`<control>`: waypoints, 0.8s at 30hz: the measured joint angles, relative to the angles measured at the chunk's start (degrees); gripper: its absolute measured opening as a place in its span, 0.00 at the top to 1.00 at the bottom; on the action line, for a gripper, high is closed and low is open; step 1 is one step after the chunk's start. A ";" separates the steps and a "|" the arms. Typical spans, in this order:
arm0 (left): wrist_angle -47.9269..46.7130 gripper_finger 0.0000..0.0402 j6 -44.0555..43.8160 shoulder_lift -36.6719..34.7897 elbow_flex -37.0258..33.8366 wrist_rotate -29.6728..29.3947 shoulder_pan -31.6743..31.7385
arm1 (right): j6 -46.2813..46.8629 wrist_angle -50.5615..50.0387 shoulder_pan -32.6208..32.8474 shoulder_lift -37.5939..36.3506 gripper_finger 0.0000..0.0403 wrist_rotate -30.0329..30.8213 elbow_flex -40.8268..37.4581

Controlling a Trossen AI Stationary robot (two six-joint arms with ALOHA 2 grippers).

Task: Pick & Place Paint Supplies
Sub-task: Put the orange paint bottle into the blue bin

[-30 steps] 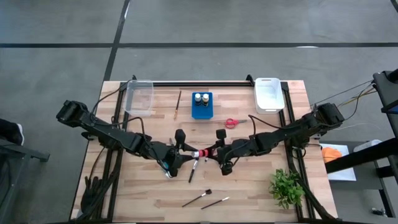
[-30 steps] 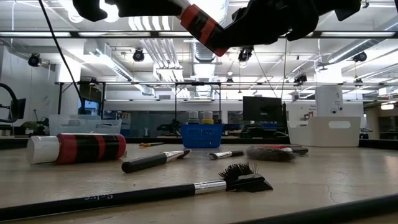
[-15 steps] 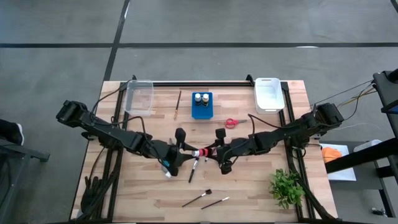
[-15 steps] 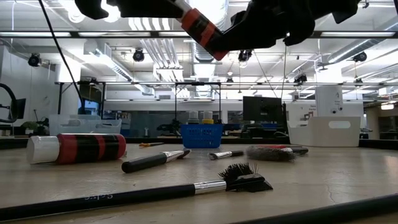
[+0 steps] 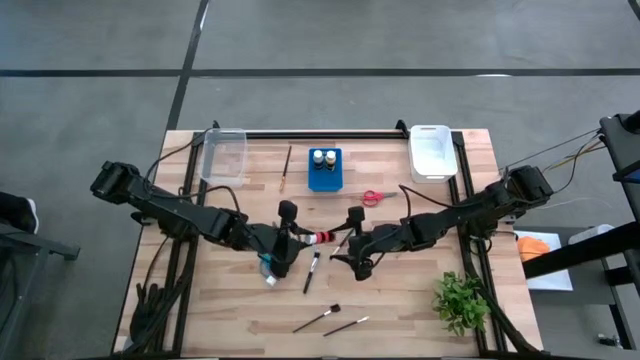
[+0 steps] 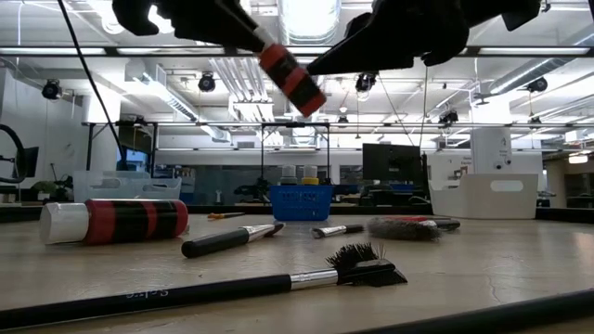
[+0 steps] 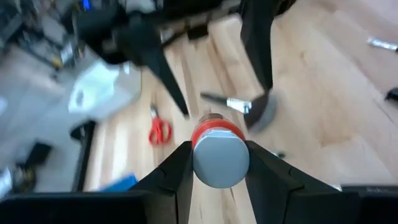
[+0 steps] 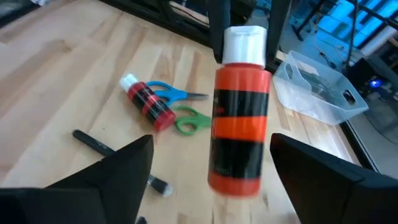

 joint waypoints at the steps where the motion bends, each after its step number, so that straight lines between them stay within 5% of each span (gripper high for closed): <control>1: -2.21 0.70 -1.81 0.00 0.54 -0.38 0.05 | 0.36 -0.59 -0.01 -0.11 0.19 0.58 0.00; 10: -13.15 0.70 -19.04 0.00 2.86 -1.09 5.60 | 11.99 -12.47 -0.06 -1.20 0.18 2.62 -0.04; 16: -16.22 0.70 -24.06 0.07 5.24 9.15 15.62 | 19.10 -15.59 1.75 -1.23 0.18 2.88 -1.92; 24: -25.88 0.70 -25.38 1.33 14.81 13.54 22.23 | 22.05 -12.92 5.25 -0.60 0.18 3.06 -3.52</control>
